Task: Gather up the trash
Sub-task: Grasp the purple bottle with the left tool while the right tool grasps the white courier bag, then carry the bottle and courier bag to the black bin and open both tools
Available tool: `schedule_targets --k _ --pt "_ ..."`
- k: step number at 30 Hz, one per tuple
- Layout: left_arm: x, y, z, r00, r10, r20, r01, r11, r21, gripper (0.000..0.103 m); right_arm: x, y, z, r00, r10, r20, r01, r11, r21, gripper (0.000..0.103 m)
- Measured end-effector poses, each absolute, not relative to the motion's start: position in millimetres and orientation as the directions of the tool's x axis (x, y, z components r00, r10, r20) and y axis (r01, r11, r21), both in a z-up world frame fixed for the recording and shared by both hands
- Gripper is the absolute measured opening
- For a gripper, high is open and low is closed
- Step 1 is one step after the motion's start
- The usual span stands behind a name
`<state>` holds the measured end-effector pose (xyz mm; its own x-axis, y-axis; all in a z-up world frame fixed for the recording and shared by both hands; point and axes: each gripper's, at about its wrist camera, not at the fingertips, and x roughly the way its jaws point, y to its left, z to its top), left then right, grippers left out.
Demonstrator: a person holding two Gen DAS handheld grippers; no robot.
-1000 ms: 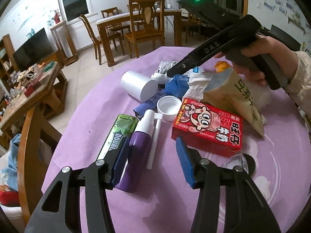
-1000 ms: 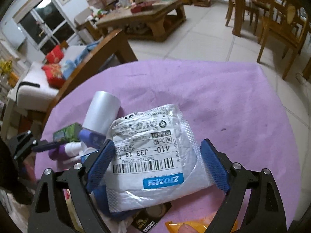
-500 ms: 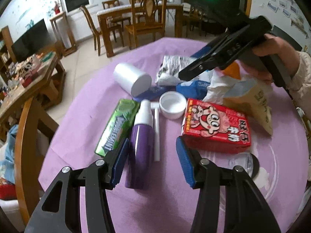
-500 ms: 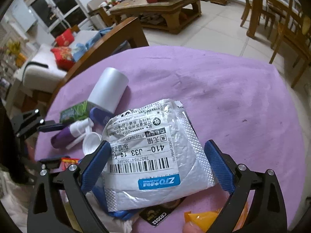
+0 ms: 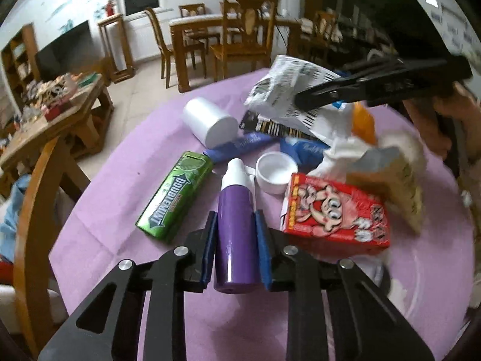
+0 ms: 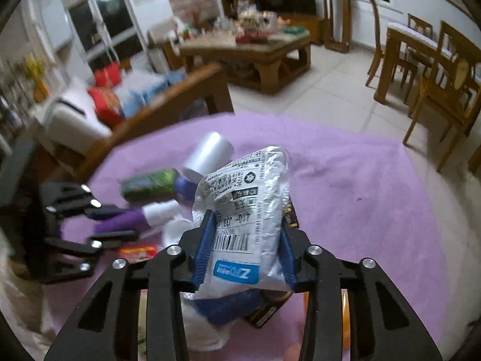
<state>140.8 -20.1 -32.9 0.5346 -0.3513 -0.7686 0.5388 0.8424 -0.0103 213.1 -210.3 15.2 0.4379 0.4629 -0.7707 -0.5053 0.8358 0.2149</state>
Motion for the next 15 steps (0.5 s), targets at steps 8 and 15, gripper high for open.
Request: schedule_targets --k 8,15 --pt "125.8 -11.1 -27.9 0.562 -0.353 -0.748 0.487 0.872 -0.046 0.025 159.0 -256.1 53.2 0.531 0.537 -0.656 -0.482 0.828 0.288 0.026" --pt "102.1 -3.0 -10.3 0.617 -0.389 -0.684 0.451 0.887 -0.098 0.025 108.4 -309.1 78.6 0.613 0.574 -0.544 -0.451 0.819 0.355 0.025"
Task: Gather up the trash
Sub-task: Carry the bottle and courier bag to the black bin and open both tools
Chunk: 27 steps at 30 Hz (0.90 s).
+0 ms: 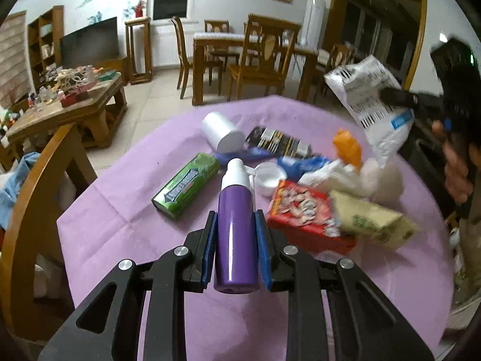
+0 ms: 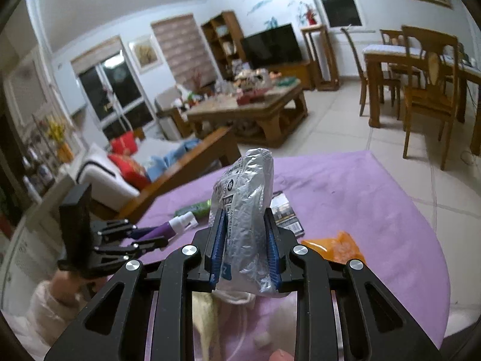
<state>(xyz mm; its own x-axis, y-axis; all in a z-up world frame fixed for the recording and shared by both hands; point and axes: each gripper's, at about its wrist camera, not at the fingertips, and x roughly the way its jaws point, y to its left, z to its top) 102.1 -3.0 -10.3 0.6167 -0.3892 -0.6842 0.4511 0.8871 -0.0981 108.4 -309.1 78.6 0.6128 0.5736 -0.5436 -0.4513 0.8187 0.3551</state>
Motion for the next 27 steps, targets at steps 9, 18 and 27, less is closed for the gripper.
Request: schedule_targets --k 9,18,27 --pt "67.2 -40.2 35.8 0.687 -0.475 -0.55 0.484 0.864 -0.142 0.025 46.8 -388.9 111.3 0.721 0.551 -0.419 -0.414 0.829 0.377 0.025" --pt "48.3 -127.5 64.9 0.645 -0.596 -0.478 0.606 0.78 -0.156 0.025 -20.2 -487.7 124.3 0.821 0.459 -0.339 -0.323 0.864 0.387 0.025" --pt "37.6 -236.9 57.6 0.509 -0.716 -0.478 0.732 0.652 -0.196 0.025 -79.6 -594.6 113.6 0.884 0.326 -0.335 -0.175 0.895 0.41 0.025"
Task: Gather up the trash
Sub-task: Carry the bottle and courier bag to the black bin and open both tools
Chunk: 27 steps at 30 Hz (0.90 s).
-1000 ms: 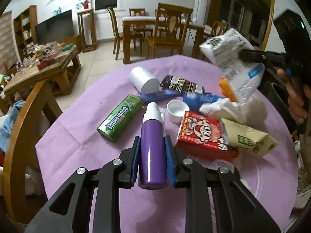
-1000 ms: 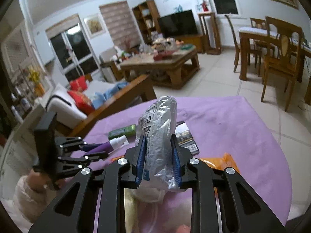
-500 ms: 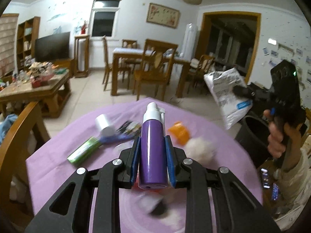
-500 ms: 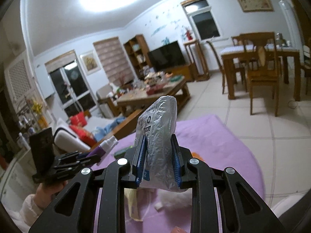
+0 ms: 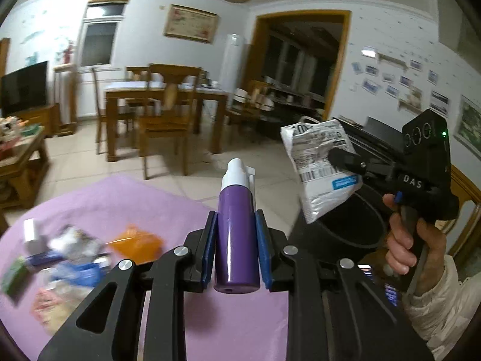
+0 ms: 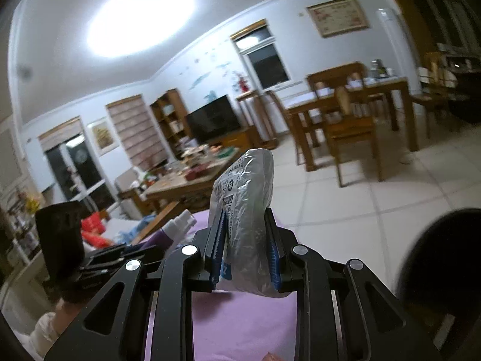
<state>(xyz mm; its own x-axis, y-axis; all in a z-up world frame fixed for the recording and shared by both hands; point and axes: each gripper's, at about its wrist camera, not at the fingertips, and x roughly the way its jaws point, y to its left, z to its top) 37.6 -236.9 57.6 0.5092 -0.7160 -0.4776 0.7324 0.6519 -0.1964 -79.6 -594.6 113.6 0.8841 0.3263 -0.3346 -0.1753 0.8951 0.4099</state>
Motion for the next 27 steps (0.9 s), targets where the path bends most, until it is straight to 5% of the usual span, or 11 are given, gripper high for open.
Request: schedule_targets --k 27 --pt "2.0 -450.2 2.9 0.171 -0.821 -0.545 0.875 0.381 -0.299 0.025 -207.1 -820.8 12.7 0.915 -0.046 -0.401 0.262 0.823 0.504 0.025"
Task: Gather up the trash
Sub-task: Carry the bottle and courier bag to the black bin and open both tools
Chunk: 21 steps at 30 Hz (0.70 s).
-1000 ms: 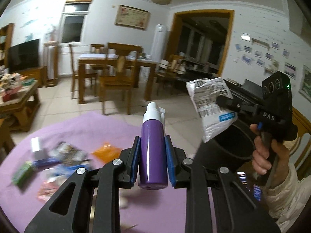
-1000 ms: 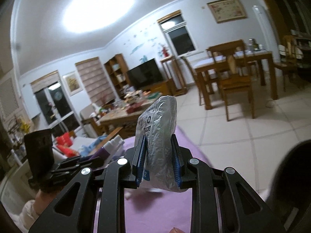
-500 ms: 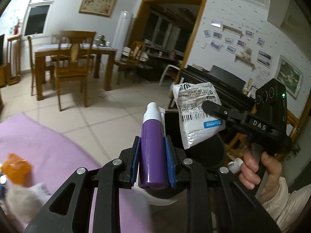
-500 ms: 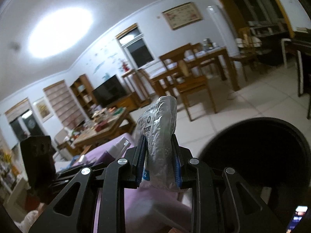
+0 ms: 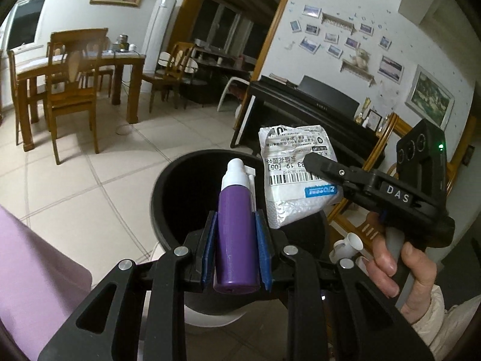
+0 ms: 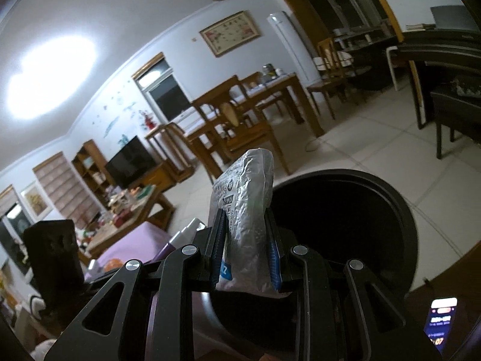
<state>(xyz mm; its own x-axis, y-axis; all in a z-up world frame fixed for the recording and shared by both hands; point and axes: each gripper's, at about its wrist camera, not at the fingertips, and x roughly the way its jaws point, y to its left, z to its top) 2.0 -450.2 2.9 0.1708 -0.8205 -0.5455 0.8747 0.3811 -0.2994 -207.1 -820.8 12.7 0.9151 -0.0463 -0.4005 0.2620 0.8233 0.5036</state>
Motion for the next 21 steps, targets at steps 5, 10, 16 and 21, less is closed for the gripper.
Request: schedule_targets --k 5,10,16,21 --pt "0.2 -464.6 -3.9 0.164 -0.809 -0.565 0.877 0.382 -0.292 0.025 -203.1 -833.5 -3.6 0.904 -0.082 -0.419 0.303 0.815 0.494 0.025" --pt "-2.9 -476.9 -9.6 0.163 -0.794 -0.585 0.877 0.388 -0.282 0.025 -205.5 -839.6 -19.9 0.897 -0.087 -0.433 0.319 0.804 0.501 0.025" --pt "-5.1 -486.7 -15.5 0.159 -0.783 -0.602 0.878 0.39 -0.276 0.025 -203.8 -840.9 -29.5 0.893 -0.087 -0.441 0.328 0.796 0.508 0.025" --pt "-5.1 -492.7 -16.0 0.156 -0.776 -0.611 0.879 0.391 -0.272 0.025 -204.3 -838.6 -33.4 0.89 -0.086 -0.447 0.334 0.791 0.513 0.025"
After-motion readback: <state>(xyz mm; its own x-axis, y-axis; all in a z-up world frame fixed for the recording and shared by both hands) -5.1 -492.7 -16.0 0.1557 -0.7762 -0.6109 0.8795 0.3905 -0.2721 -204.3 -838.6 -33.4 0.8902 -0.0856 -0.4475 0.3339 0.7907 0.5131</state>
